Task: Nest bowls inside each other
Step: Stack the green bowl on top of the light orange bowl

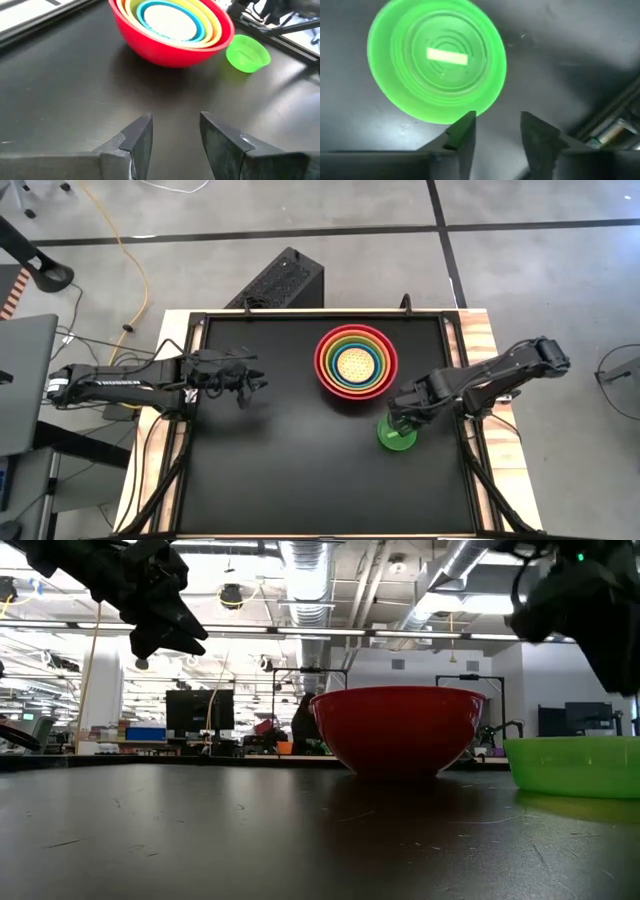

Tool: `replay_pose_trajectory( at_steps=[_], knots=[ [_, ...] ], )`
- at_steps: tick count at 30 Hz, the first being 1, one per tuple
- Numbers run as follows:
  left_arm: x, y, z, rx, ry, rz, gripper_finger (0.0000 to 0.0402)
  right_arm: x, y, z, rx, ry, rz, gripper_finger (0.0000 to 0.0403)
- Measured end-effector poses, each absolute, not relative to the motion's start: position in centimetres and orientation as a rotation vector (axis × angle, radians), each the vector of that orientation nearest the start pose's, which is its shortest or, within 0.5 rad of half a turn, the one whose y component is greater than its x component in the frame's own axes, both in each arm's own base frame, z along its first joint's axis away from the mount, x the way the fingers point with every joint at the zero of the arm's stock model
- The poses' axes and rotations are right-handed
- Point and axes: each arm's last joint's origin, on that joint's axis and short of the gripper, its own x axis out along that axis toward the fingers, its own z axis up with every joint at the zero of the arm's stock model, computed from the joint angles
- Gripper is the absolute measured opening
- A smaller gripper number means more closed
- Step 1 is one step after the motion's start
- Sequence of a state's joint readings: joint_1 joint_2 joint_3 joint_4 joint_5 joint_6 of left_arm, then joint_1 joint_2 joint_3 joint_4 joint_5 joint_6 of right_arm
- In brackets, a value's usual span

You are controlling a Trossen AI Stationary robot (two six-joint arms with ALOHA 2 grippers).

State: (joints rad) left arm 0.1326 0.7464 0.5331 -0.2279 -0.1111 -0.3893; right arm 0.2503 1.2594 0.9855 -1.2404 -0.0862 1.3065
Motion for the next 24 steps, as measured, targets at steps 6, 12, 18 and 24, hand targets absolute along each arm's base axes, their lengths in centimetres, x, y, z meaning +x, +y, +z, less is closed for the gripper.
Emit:
replay_pose_trajectory(
  at_steps=[6, 12, 18, 24],
  knots=[
    [16.4, 2.4, 24.8, -0.415, 0.392, 0.306, 0.0151, 18.9, 4.7, 21.4, 0.927, 1.445, -0.680, 0.0213],
    [16.4, 2.4, 24.8, -0.452, 0.394, 0.308, 0.0151, 18.9, 4.2, 19.0, 0.934, 1.412, -0.646, 0.0239],
    [16.3, 2.4, 24.7, -0.481, 0.395, 0.315, 0.0151, 18.2, 3.6, 17.6, 0.932, 1.435, -0.684, 0.0222],
    [16.3, 2.4, 24.7, -0.488, 0.395, 0.316, 0.0151, 18.3, 3.2, 17.5, 0.931, 1.421, -0.669, 0.0134]
  ],
)
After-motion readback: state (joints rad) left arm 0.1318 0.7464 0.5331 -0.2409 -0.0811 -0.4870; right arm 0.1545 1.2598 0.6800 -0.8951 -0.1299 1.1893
